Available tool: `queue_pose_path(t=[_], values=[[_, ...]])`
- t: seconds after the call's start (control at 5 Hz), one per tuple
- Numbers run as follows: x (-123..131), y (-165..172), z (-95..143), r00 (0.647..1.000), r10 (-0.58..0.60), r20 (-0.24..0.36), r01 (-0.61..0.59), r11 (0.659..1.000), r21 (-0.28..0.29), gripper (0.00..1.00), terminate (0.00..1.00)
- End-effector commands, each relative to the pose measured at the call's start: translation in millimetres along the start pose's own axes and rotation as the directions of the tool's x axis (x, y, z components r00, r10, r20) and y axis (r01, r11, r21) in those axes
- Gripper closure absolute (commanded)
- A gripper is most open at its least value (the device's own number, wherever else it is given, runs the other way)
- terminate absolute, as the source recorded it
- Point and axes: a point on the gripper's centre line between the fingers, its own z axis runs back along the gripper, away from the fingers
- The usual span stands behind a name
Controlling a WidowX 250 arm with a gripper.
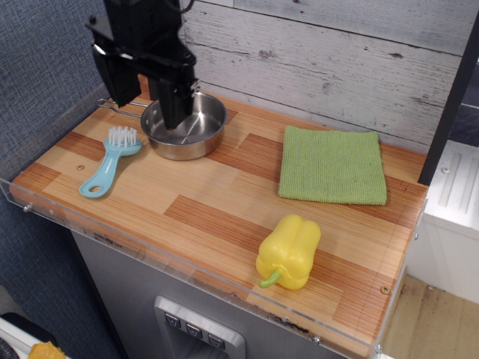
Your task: Put the silver pot on top of the green cloth.
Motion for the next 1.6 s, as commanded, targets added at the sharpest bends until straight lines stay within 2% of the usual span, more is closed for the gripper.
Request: queue_pose_path(t=[0.0, 0.4, 0.8, 1.0, 1.2, 1.4], values=[[24.8, 7.6, -32.2, 1.000, 0.008, 0.016, -0.007, 0.999, -0.042, 0.00, 0.00], [48.9, 15.1, -60.8, 1.000, 0.015, -0.010, -0.015, 1.000, -0.020, 0.00, 0.00], [72.4, 19.7, -80.0, 1.000, 0.004, -0.022, -0.004, 1.000, 0.003, 0.00, 0.00], [74.9, 16.0, -89.8, 0.999, 0.014, -0.037, -0.014, 1.000, -0.001, 0.00, 0.00], [69.3, 10.8, -95.0, 0.999, 0.044, -0.013, -0.044, 0.999, 0.000, 0.00, 0.00], [62.7, 9.1, -103.8, 0.995, 0.083, -0.048, -0.084, 0.996, -0.004, 0.00, 0.00]])
